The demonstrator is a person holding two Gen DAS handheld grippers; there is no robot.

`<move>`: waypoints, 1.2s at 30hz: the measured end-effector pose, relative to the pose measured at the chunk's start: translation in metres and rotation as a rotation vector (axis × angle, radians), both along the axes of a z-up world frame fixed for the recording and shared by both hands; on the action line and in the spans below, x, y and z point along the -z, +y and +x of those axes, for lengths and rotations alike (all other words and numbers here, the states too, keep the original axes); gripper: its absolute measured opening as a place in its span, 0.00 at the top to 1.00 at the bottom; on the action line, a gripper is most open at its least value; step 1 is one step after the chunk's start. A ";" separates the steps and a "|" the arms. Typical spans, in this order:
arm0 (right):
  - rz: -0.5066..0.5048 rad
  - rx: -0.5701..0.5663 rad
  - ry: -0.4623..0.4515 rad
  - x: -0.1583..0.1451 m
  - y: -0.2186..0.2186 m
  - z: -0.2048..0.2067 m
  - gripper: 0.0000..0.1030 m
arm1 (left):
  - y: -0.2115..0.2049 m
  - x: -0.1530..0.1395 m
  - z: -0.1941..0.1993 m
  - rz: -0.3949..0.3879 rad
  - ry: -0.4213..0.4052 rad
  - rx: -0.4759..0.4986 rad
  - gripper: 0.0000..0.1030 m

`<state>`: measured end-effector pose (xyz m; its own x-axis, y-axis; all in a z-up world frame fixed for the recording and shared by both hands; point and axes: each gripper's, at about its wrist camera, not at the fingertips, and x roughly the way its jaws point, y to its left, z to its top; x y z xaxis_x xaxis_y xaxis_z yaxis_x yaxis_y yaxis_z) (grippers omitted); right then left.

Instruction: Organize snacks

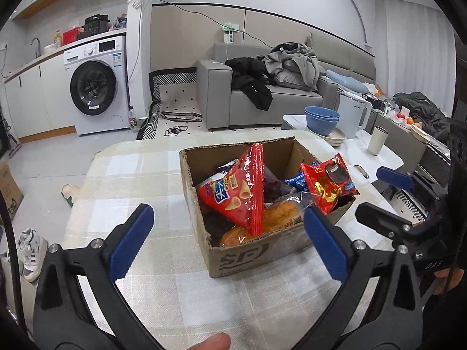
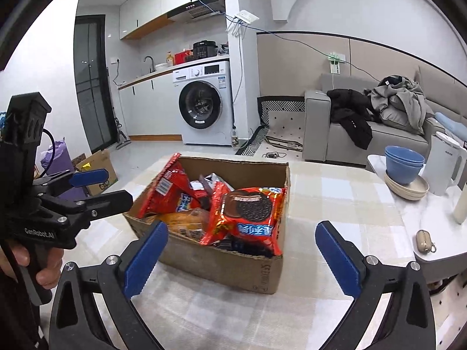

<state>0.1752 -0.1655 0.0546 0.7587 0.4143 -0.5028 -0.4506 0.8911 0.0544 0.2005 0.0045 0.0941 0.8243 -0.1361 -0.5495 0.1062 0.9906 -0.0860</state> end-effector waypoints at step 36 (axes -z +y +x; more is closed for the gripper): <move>0.090 -0.034 -0.050 0.039 -0.026 -0.084 0.00 | 0.003 0.050 -0.080 -0.024 -0.086 -0.006 0.00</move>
<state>0.0908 -0.1914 0.0153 0.7669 0.4819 -0.4239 -0.4844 0.8679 0.1101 0.1200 0.0076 0.0440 0.8694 -0.1431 -0.4728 0.1079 0.9890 -0.1009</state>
